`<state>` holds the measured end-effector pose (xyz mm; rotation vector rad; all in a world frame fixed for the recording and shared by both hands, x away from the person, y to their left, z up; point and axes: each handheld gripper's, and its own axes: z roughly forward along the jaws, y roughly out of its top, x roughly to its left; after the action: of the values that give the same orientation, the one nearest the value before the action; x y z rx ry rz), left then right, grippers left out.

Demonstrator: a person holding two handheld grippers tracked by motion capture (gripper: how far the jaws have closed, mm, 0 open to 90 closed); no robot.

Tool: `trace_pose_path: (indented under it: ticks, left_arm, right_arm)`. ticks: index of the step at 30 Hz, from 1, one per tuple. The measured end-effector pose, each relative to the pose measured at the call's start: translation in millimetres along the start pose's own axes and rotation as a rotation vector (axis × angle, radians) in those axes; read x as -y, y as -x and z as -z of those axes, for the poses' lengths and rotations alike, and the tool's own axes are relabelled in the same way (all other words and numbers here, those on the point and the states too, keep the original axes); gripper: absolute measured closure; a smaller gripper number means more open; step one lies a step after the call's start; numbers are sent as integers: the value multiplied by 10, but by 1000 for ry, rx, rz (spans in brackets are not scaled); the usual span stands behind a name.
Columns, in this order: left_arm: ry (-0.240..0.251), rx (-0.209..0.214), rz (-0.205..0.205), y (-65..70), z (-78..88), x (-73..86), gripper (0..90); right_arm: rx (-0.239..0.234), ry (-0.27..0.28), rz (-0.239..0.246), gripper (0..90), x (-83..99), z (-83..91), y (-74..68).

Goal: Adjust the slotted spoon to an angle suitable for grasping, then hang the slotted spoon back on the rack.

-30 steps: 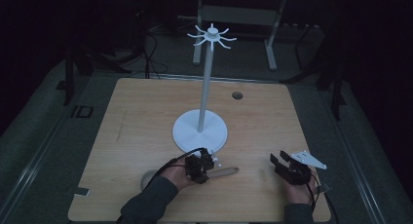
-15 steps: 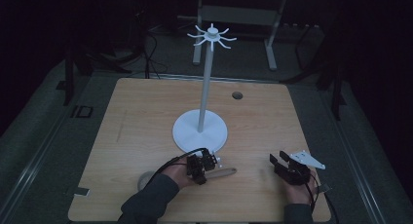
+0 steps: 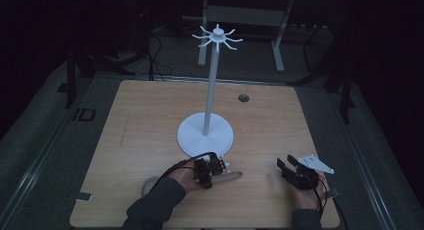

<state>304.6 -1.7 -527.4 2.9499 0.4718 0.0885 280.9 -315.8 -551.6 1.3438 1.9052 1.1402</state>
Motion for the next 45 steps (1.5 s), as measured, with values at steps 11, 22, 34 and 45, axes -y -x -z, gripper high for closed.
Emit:
trace_pose_path:
  ticks: [11,22,34,45]
  left_arm:
    - [98,-60,76,-69,191,87,750]
    - [209,-116,118,-75,413,132,750]
    - [351,-203,192,-85,671,193,750]
    - [482,-314,256,-74,852,247,750]
  right_arm:
    - [6,-3,4,519,3,-6,0]
    - [4,-6,1,518,5,-11,-5]
    - [4,-14,-1,518,8,-19,-11]
    - [8,-13,0,518,9,-11,0]
